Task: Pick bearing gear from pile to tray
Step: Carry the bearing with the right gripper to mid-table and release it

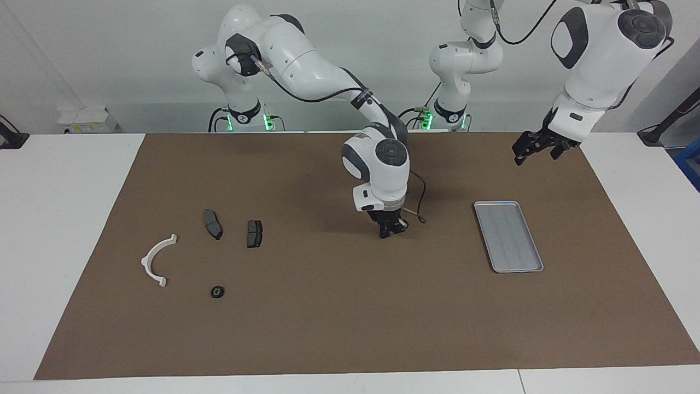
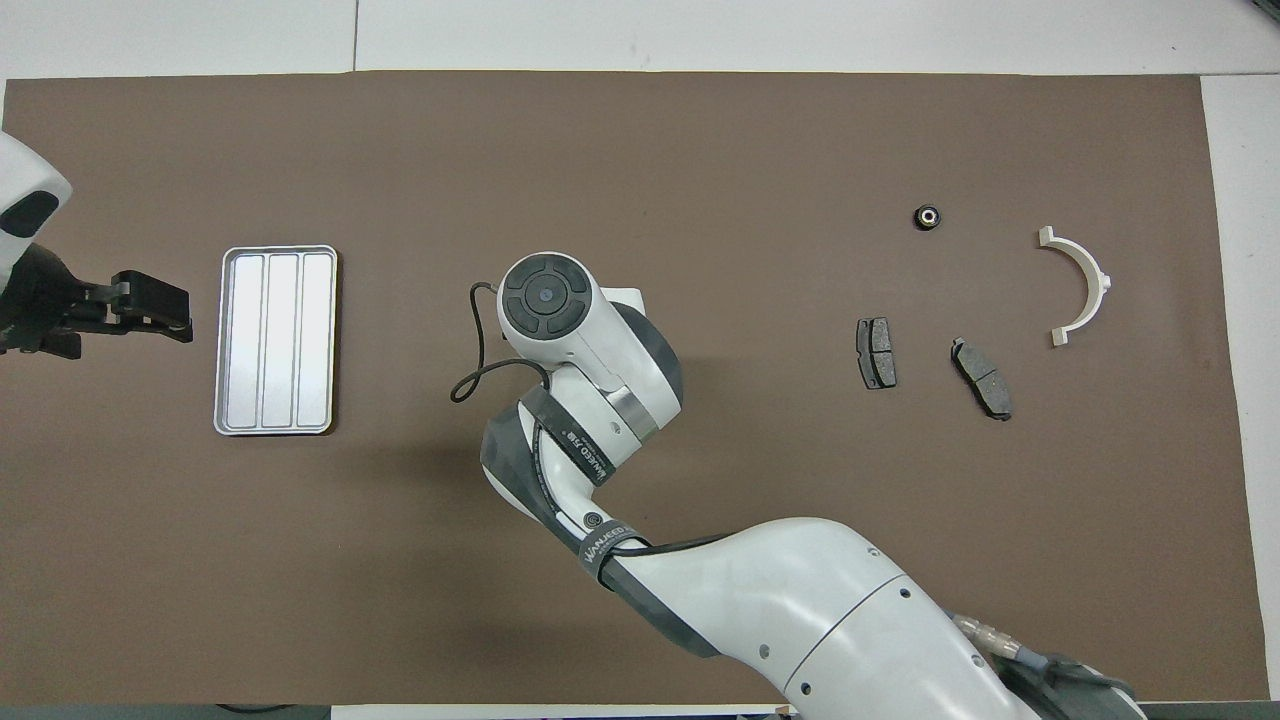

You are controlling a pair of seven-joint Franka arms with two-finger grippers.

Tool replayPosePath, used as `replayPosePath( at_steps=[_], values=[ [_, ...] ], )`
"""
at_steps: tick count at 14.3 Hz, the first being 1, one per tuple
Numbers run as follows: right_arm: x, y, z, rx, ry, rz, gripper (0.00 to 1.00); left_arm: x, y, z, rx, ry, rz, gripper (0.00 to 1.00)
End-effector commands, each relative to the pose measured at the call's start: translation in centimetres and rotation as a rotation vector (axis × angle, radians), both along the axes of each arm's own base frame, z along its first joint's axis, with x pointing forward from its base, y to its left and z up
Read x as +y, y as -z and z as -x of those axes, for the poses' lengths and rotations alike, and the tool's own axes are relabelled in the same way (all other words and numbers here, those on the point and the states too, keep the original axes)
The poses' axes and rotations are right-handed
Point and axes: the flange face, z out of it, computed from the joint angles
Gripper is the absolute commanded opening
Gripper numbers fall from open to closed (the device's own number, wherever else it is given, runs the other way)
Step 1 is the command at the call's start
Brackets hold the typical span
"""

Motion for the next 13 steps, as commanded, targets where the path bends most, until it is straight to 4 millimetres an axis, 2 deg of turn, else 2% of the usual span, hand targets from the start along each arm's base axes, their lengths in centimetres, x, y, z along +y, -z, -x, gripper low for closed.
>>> replayPosePath(
  at_steps=[1, 2, 3, 4, 5, 7, 8, 9, 10, 11, 12, 13],
  values=[
    [-0.3, 1.2, 0.4, -0.022, 0.002, -0.009, 0.0, 0.0, -0.4, 0.2, 0.005, 0.003, 0.002, 1.0],
    [-0.3, 0.8, 0.4, -0.018, 0.001, -0.005, 0.0, 0.1, -0.4, 0.2, 0.005, 0.001, 0.002, 1.0],
    [-0.3, 0.6, 0.4, -0.001, 0.004, 0.006, 0.44, 0.1, -0.4, 0.2, 0.005, 0.001, 0.002, 1.0],
    [-0.5, 0.6, 0.7, 0.031, 0.005, 0.034, 0.99, 0.1, -0.4, 0.2, 0.005, 0.001, 0.002, 1.0],
    [-0.5, -0.9, 0.2, 0.044, 0.009, 0.042, 1.0, 0.1, -0.4, 0.2, 0.005, 0.001, 0.002, 1.0],
    [-1.0, -5.4, -1.2, 0.062, 0.024, 0.045, 1.0, 0.1, -0.4, 0.2, 0.005, 0.001, 0.002, 1.0],
    [-1.9, -7.6, -2.2, 0.066, 0.041, 0.04, 1.0, 0.1, -0.4, 0.2, 0.005, 0.001, 0.002, 1.0],
    [-4.2, -9.3, -3.8, 0.075, 0.07, 0.03, 1.0, 0.1, -0.4, 0.2, 0.005, 0.001, 0.002, 1.0],
    [-7.3, -11.3, -5.3, 0.077, 0.049, 0.03, 1.0, 0.1, -0.4, 0.2, 0.005, 0.001, 0.002, 1.0],
    [-10.8, -14.1, -6.5, 0.062, -0.056, 0.026, 1.0, 0.1, -0.4, 0.2, 0.005, 0.001, 0.002, 1.0],
    [-14.4, -15.2, -8.0, 0.056, -0.179, 0.043, 1.0, 0.1, -0.4, 0.2, 0.005, 0.001, 0.002, 1.0],
    [-18.3, -15.4, -9.3, 0.072, -0.294, 0.062, 1.0, 0.1, -0.4, 0.2, 0.005, 0.001, 0.002, 1.0]
  ],
)
